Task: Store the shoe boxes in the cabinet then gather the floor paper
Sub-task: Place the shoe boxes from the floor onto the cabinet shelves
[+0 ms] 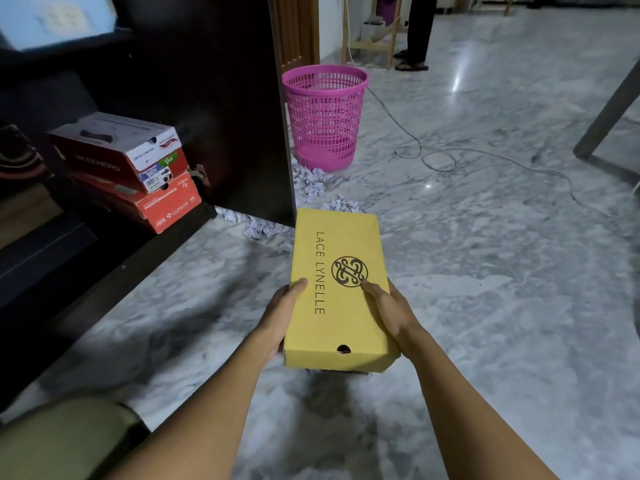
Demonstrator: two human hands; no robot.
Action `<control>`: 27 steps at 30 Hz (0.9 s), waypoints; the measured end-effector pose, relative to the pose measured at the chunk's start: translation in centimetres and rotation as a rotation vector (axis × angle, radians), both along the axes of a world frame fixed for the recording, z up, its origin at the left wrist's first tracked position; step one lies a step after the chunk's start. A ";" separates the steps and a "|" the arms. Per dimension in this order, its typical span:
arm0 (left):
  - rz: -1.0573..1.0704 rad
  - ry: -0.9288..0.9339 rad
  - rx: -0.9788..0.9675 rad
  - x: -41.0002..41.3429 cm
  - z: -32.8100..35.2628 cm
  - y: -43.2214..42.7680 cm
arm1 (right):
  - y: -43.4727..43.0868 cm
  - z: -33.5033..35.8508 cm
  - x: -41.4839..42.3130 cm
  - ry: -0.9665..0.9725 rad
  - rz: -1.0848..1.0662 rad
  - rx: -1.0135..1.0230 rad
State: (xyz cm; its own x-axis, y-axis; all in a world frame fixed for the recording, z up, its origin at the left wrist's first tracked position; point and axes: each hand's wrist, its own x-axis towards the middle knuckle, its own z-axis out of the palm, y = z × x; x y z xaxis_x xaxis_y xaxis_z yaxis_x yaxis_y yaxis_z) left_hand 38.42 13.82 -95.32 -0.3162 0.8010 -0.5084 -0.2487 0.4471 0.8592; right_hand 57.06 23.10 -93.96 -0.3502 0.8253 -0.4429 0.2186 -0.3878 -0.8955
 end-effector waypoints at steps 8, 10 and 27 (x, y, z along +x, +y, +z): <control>0.046 0.096 0.064 -4.5 6.4 -0.2 | 3.5 7.5 -3.2 0.092 0.177 0.196; 0.093 0.095 0.104 -5.7 9.1 0.2 | 4.1 10.6 -4.6 0.141 0.176 0.240; 0.487 0.102 0.440 -14.8 35.2 -2.9 | 1.9 31.7 -15.3 0.402 0.263 0.936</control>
State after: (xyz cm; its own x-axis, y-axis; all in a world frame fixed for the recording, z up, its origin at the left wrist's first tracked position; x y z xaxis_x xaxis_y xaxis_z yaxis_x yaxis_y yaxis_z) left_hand 23.66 10.92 -60.10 -0.7240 0.6802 -0.1147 -0.2417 -0.0943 0.9658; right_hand 41.73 25.00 -62.25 -0.5481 0.6545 0.5207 -0.1841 0.5129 -0.8385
